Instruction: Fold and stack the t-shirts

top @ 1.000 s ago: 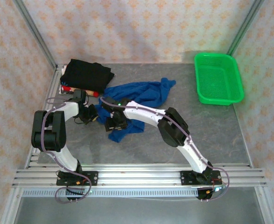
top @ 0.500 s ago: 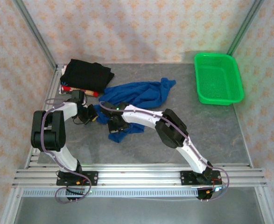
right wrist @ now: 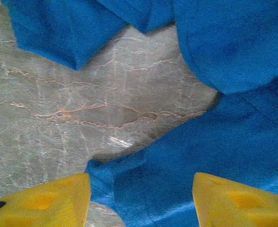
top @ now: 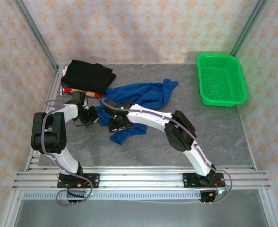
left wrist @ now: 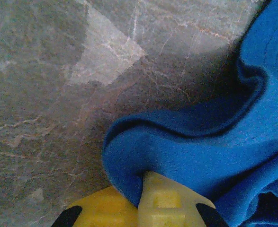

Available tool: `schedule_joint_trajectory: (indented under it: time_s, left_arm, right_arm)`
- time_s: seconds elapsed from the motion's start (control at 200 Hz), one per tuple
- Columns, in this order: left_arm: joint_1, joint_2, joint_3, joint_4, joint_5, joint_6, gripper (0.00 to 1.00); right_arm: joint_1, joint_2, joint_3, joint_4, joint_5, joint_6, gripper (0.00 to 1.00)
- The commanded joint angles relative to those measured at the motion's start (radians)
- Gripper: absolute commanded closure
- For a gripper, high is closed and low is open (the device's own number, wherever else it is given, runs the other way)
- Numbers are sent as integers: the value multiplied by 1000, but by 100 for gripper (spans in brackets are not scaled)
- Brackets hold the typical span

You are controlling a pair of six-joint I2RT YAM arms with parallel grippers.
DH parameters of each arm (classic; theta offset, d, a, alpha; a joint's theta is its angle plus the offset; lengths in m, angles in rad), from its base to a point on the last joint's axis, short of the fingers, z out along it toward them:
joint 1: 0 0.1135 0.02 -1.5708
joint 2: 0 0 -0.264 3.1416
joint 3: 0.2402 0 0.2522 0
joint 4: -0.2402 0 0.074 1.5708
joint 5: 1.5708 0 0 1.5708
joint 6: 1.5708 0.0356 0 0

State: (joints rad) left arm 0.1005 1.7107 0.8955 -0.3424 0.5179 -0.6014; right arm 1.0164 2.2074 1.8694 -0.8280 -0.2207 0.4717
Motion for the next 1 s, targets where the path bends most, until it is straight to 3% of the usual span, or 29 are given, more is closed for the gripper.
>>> schedule_joint_trajectory:
  time_s: [0.0, 0.25, 0.475, 0.625, 0.791, 0.996]
  left_arm:
    - [8, 35, -42, -75, -52, 21, 100]
    - [18, 39, -40, -83, -45, 31, 100]
    - [25, 34, -47, -87, -48, 37, 100]
    - [29, 33, -50, -87, -50, 39, 100]
    - [34, 27, -50, -92, -53, 41, 100]
    - [36, -24, 12, -152, -43, 49, 100]
  right_arm:
    - [33, 10, 59, -64, 43, -39, 40]
    - [85, 102, 138, -178, 149, -92, 42]
    - [86, 121, 107, -175, 233, -76, 47]
    - [85, 131, 99, -165, 274, -67, 64]
    - [77, 89, 76, -162, 341, -46, 100]
    - [24, -123, 30, -159, 434, -7, 100]
